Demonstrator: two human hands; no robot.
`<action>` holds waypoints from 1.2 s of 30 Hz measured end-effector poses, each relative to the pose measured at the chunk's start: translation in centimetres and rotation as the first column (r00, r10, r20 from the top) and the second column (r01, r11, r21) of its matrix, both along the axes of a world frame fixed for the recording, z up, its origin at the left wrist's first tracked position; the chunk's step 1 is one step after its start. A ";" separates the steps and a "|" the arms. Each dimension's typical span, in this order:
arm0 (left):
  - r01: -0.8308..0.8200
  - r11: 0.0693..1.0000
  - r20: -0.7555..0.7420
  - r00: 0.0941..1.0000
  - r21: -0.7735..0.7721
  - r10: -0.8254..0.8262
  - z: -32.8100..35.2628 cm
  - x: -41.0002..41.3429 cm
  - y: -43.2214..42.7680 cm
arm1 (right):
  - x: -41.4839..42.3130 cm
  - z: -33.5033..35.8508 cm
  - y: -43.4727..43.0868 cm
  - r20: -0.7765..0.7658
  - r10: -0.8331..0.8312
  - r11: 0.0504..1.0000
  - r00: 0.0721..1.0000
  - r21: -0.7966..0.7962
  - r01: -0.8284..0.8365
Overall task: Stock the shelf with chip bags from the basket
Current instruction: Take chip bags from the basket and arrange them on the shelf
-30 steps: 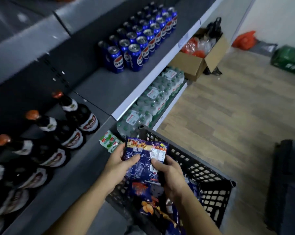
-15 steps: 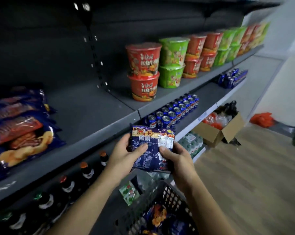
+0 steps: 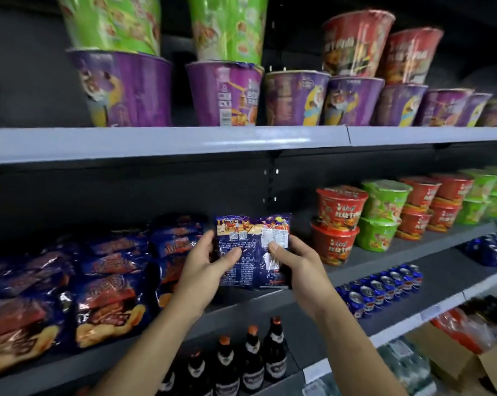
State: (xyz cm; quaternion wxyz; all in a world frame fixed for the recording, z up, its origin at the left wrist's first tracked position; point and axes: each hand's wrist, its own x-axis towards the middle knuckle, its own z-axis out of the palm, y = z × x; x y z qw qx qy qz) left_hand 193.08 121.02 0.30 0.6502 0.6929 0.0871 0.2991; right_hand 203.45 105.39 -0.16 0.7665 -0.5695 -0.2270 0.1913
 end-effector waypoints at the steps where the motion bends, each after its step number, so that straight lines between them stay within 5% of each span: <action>1: -0.027 1.000 0.012 1.000 -0.010 0.027 0.4 -0.5 0.5 | -0.2 0.4 0.9 0.008 0.019 1.000 1.000 -0.001 -0.019; 11: -0.097 0.992 0.086 0.991 -0.084 0.104 1.7 -3.0 3.9 | -2.1 2.0 6.0 0.021 0.092 0.995 0.996 0.048 -0.093; 16: -0.495 0.829 0.206 0.867 0.260 0.453 0.9 -3.7 4.0 | -2.4 2.2 6.4 -0.001 -0.082 0.993 0.997 0.086 0.082; 19: -0.420 0.814 0.242 0.906 0.401 0.348 0.8 -3.9 2.6 | -2.7 2.2 6.4 0.036 -0.162 0.984 0.986 0.082 0.159; 22: -0.275 0.850 0.087 0.960 0.449 0.265 0.8 -2.7 1.5 | -3.1 2.1 6.3 0.138 -0.175 0.984 0.975 0.043 0.171; 27: -0.112 0.942 -0.054 0.989 0.315 0.136 1.6 -1.8 0.5 | -3.7 2.7 5.0 0.226 -0.101 0.995 0.969 0.037 0.095; 31: -0.121 0.986 -0.020 0.992 0.114 0.124 1.7 -0.7 1.1 | -3.1 2.7 3.9 0.290 -0.085 0.996 0.953 -0.014 0.093; 36: -0.123 0.992 -0.032 0.992 0.026 0.123 1.0 0.5 2.6 | -1.2 1.9 3.4 0.197 -0.221 0.975 0.955 0.066 0.212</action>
